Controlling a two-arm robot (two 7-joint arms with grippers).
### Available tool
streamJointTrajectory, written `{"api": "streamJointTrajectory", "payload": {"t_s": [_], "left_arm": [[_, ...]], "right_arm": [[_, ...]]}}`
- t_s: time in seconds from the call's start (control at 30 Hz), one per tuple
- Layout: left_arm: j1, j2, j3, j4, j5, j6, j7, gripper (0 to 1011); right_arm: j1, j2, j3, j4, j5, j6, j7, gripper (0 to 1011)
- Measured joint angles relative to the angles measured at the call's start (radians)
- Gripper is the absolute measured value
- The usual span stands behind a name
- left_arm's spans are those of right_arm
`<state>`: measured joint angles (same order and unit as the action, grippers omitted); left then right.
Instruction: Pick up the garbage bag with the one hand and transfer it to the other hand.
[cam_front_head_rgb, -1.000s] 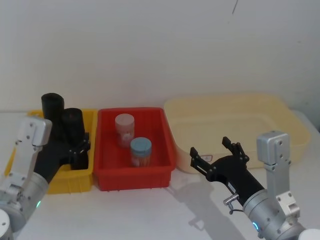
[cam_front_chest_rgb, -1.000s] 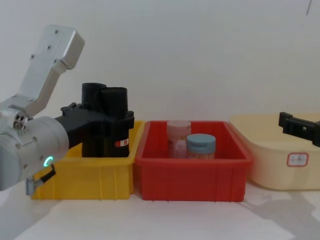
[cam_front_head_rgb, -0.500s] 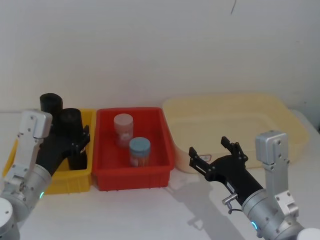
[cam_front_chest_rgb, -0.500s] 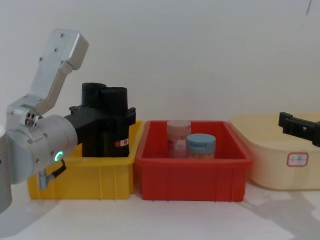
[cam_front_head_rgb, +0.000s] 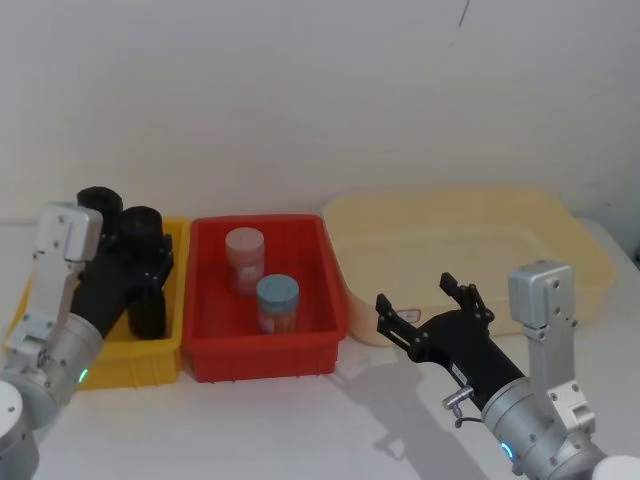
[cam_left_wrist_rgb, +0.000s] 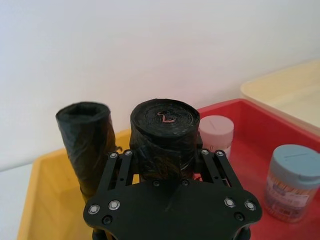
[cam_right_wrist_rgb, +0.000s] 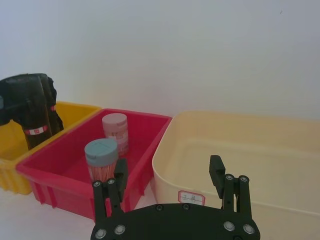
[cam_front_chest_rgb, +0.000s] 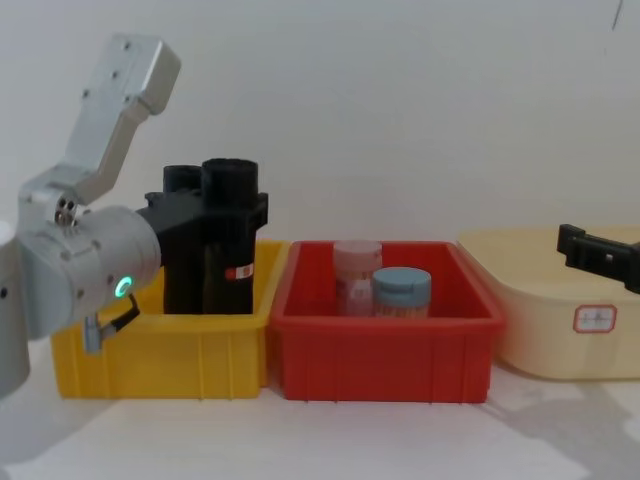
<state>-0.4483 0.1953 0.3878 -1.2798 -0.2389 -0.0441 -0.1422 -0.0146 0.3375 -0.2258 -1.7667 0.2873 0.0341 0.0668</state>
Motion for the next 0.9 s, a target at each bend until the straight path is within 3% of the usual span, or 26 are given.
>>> {"api": "streamJointTrajectory", "payload": {"t_s": [0.37,0.57,0.9], "left_arm": [[-0.024,0.023,0.005,-0.108,0.017,0.108,-0.025,507],[-0.067,0.038,0.021,-0.164,0.022,0.168,-0.075,507],[-0.148,0.038,0.061,-0.184,0.022,0.216,-0.175,507]], "right_arm": [[0.0,0.0,0.0,0.0,0.0,0.0,0.0,1000],[0.0,0.0,0.0,0.0,0.0,0.0,0.0,999],[0.0,0.0,0.0,0.0,0.0,0.0,0.0,1000]]}}
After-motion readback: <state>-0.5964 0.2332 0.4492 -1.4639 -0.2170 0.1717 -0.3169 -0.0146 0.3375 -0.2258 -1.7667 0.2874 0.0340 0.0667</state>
